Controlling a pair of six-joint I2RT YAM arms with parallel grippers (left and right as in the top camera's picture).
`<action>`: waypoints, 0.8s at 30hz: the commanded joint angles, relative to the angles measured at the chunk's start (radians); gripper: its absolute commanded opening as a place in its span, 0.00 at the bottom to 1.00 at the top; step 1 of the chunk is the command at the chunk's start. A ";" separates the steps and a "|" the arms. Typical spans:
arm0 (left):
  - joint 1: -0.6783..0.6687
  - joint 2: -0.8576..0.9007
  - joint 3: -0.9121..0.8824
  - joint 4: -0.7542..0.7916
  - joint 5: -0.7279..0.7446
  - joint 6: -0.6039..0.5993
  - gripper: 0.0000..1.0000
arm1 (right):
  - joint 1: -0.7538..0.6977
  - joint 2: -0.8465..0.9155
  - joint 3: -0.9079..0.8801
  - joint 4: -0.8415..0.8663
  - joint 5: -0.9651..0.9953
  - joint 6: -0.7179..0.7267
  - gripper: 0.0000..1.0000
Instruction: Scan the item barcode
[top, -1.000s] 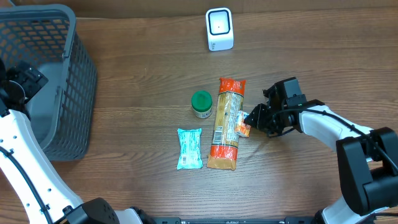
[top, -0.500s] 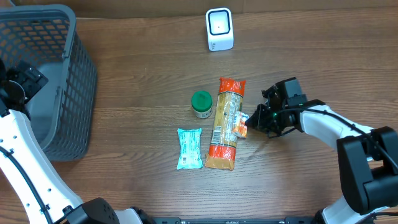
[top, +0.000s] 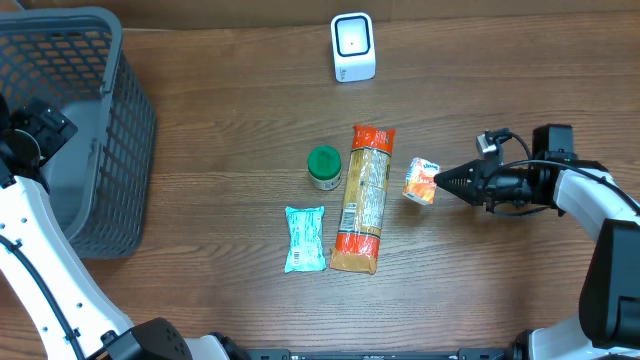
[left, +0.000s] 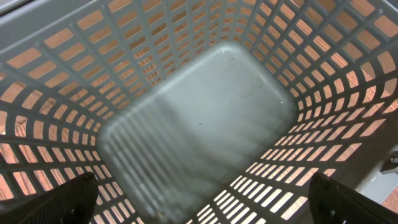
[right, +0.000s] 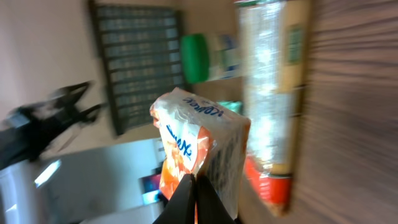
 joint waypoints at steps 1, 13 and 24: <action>-0.001 0.005 0.024 0.000 -0.009 -0.013 1.00 | 0.001 -0.028 -0.006 -0.039 -0.237 -0.182 0.04; -0.001 0.005 0.024 0.000 -0.008 -0.013 1.00 | 0.024 -0.253 0.008 -0.089 -0.238 -0.177 0.04; -0.001 0.005 0.024 0.000 -0.008 -0.013 1.00 | 0.024 -0.557 0.052 0.018 -0.161 -0.047 0.04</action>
